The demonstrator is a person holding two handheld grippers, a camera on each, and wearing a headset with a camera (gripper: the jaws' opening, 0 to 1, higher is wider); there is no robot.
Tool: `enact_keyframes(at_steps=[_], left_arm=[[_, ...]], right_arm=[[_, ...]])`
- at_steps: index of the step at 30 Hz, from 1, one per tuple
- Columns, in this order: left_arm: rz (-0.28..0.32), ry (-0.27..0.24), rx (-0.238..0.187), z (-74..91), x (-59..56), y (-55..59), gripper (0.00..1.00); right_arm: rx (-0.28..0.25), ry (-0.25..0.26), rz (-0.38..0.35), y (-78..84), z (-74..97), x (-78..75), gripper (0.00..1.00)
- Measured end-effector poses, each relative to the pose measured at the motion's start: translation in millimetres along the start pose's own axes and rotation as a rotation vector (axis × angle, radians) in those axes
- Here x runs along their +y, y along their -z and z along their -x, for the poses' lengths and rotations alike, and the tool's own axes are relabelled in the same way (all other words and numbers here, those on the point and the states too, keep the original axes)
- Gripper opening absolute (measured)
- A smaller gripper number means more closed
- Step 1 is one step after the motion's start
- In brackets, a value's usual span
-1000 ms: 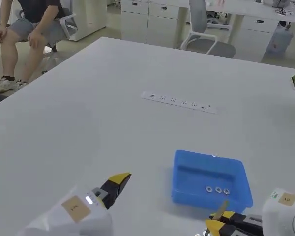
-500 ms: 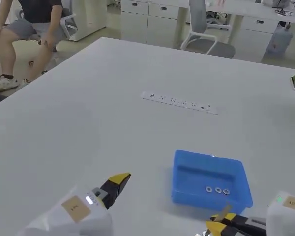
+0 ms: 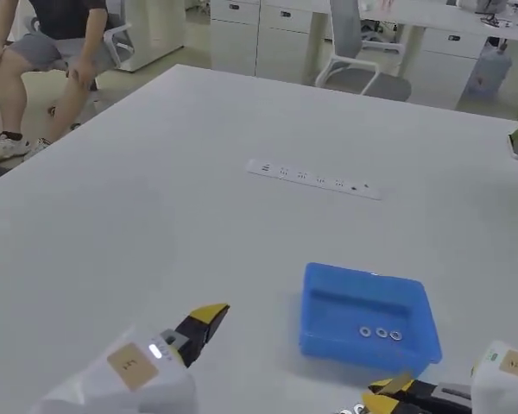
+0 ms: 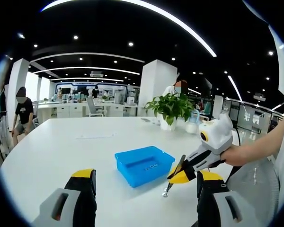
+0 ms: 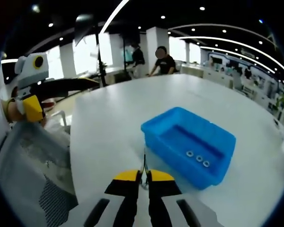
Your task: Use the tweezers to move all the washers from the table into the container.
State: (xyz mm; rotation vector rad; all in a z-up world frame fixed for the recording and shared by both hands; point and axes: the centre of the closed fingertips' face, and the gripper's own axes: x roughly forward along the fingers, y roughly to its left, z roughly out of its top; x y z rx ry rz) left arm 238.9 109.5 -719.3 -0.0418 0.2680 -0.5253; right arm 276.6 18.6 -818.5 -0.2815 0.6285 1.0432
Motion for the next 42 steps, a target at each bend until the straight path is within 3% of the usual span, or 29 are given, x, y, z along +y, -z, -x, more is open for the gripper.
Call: enact_keyframes(at_steps=[2,8,13,17,30,42], left_arm=[[-0.002,0.000,0.000,0.0,-0.1,0.1,0.89],[-0.002,0.003,-0.001,0.1,0.0,0.1,0.89],[0.001,-0.001,-0.005,0.6,1.2,-0.6,0.90],[0.004,-0.005,-0.009,1.1,2.4,-1.1,0.90],[0.005,0.005,-0.011,0.5,0.4,-1.9,0.90],[0.005,0.004,-0.013,0.8,0.7,-2.4,0.89]], right_arm=[[0.013,-0.002,-0.058,0.5,-0.5,-1.1,0.03],[0.039,-0.001,0.014,-1.0,-2.4,3.8,0.03],[0.032,0.012,-0.011,-2.3,-2.4,1.7,0.03],[-0.043,-0.009,-0.073,-17.6,4.7,6.0,0.03],[-0.131,0.016,-0.108,-61.2,29.4,-18.3,0.03],[-0.143,0.030,-0.088,-78.5,22.4,-44.8,0.03]])
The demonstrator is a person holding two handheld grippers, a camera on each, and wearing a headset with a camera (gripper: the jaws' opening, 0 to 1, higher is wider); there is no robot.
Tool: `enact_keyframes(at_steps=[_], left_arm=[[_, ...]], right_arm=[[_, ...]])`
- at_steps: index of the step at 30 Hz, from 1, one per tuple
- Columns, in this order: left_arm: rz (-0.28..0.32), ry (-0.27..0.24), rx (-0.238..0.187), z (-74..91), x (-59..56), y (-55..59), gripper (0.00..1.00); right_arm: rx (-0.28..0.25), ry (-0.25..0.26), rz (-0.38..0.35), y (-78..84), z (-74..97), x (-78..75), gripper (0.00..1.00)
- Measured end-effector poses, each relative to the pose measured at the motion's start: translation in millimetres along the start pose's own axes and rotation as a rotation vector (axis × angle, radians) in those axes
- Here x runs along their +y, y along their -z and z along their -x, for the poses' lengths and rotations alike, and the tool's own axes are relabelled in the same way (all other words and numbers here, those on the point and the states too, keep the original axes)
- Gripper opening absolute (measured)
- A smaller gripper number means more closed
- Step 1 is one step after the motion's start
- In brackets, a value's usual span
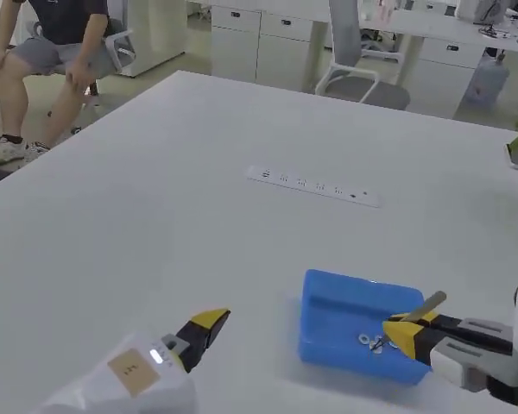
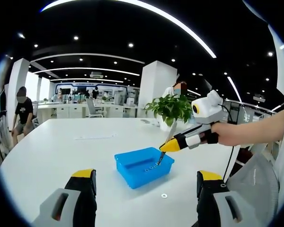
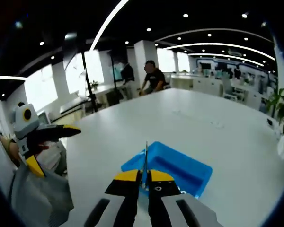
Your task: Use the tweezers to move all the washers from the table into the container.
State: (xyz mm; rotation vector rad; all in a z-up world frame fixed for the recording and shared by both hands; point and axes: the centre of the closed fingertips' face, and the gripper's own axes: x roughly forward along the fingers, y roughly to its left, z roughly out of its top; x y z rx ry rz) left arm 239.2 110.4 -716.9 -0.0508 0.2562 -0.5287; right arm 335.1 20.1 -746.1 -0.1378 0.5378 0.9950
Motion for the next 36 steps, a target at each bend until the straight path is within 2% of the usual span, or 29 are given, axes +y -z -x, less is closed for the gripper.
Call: enact_keyframes(at_steps=[6,9,18,21,33,36], left_arm=[[0.000,-0.005,0.000,0.5,0.8,-0.4,0.89],[0.004,-0.008,-0.003,0.9,1.6,-1.0,0.89],[0.006,-0.012,-0.002,1.1,2.5,-0.6,0.89],[0.004,-0.011,0.000,0.8,2.4,-0.2,0.89],[0.002,-0.017,0.014,0.5,3.1,1.8,0.88],[0.005,-0.018,0.006,0.7,3.4,0.5,0.88]], right_arm=[[0.005,-0.006,-0.001,-3.6,-12.9,-10.9,0.03],[0.015,-0.007,-0.018,-1.5,-21.0,-17.2,0.03],[0.053,-0.014,-0.026,4.2,-38.3,-22.7,0.03],[0.079,-0.010,-0.032,9.5,-45.3,-27.9,0.03],[0.142,-0.020,-0.022,21.5,-60.0,-32.8,0.03],[0.153,-0.021,-0.019,23.5,-61.9,-31.5,0.03]])
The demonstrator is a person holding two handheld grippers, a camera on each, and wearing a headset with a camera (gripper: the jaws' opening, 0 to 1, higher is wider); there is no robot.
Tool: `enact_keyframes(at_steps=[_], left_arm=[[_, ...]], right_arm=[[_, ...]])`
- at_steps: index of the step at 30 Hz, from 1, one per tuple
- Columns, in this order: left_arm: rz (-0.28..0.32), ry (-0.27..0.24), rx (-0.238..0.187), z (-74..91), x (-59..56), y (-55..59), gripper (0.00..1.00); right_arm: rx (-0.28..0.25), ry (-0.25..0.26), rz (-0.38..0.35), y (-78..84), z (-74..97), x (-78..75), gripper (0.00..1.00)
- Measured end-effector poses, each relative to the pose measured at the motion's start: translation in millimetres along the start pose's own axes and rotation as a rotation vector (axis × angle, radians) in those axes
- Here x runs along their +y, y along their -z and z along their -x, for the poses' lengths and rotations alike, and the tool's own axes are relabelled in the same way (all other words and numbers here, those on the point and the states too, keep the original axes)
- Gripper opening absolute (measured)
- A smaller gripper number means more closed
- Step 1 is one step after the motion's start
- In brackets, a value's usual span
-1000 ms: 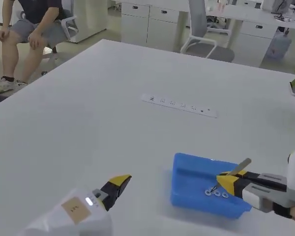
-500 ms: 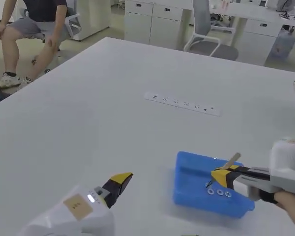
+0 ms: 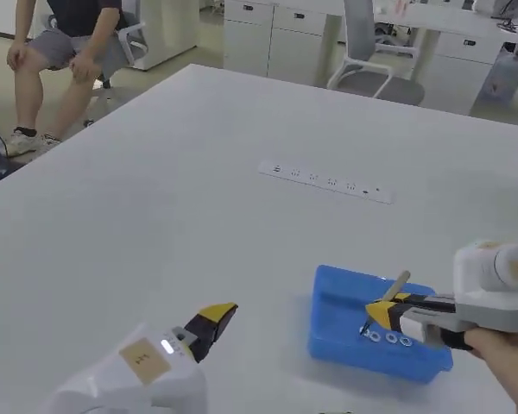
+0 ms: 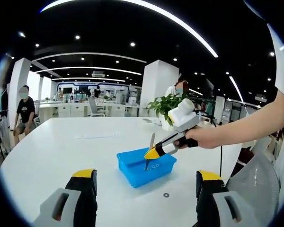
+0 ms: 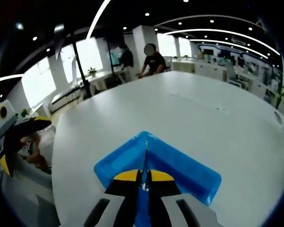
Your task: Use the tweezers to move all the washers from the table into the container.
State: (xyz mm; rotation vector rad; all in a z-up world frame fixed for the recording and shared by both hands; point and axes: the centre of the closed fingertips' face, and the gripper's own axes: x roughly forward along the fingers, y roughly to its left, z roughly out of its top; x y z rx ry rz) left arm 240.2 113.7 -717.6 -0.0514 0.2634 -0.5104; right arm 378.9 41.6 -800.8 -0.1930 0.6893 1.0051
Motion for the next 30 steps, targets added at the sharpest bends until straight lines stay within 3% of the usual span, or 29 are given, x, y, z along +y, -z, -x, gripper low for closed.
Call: enact_keyframes(at_steps=[14,30], left_arm=[[0.000,-0.008,0.008,0.3,2.2,1.9,0.88],[-0.005,0.000,0.012,0.2,0.8,2.8,0.88]], right_arm=[[0.034,-0.005,0.018,3.7,-13.6,-4.8,0.03],[0.030,0.001,0.036,4.8,-12.9,-5.0,0.04]])
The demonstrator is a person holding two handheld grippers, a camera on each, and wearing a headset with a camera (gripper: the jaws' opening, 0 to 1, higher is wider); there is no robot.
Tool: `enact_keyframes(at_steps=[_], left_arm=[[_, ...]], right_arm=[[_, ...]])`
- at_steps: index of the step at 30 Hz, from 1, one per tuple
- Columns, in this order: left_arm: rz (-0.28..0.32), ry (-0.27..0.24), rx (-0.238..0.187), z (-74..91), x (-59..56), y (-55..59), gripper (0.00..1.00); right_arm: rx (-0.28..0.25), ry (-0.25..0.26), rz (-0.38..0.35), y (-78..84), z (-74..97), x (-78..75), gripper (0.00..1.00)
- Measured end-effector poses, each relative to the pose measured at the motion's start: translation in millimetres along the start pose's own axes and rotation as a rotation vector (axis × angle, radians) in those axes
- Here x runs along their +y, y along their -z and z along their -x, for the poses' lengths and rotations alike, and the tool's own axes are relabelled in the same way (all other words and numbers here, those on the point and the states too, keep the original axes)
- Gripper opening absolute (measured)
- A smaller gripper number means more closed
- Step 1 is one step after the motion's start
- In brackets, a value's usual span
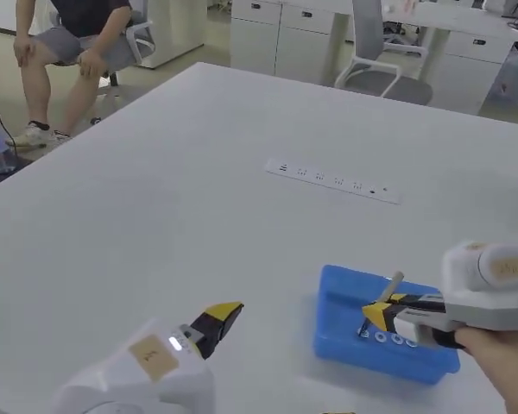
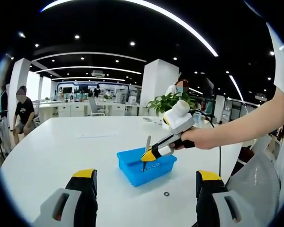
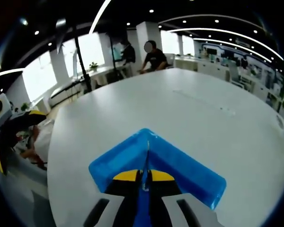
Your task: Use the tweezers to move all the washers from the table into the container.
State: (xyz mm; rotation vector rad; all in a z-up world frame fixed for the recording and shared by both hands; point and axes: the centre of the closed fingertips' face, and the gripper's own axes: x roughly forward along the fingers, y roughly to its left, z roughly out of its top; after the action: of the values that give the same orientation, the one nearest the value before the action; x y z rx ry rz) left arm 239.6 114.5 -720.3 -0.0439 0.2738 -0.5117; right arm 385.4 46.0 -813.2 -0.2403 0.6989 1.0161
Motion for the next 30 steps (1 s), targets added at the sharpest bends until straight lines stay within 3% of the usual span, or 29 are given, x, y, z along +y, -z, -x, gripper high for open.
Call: enact_keyframes(at_steps=[10,20,30], left_arm=[[-0.002,0.006,0.003,-0.1,-1.4,0.5,0.88],[-0.009,0.014,0.012,-1.3,-3.0,1.3,0.88],[-0.011,0.019,0.019,-1.9,-3.7,2.4,0.88]], right_arm=[[-0.042,-0.007,0.009,-10.9,17.8,11.4,0.04],[-0.142,-0.027,0.029,-38.7,41.7,36.1,0.04],[-0.175,-0.047,0.007,-29.1,58.8,54.1,0.04]])
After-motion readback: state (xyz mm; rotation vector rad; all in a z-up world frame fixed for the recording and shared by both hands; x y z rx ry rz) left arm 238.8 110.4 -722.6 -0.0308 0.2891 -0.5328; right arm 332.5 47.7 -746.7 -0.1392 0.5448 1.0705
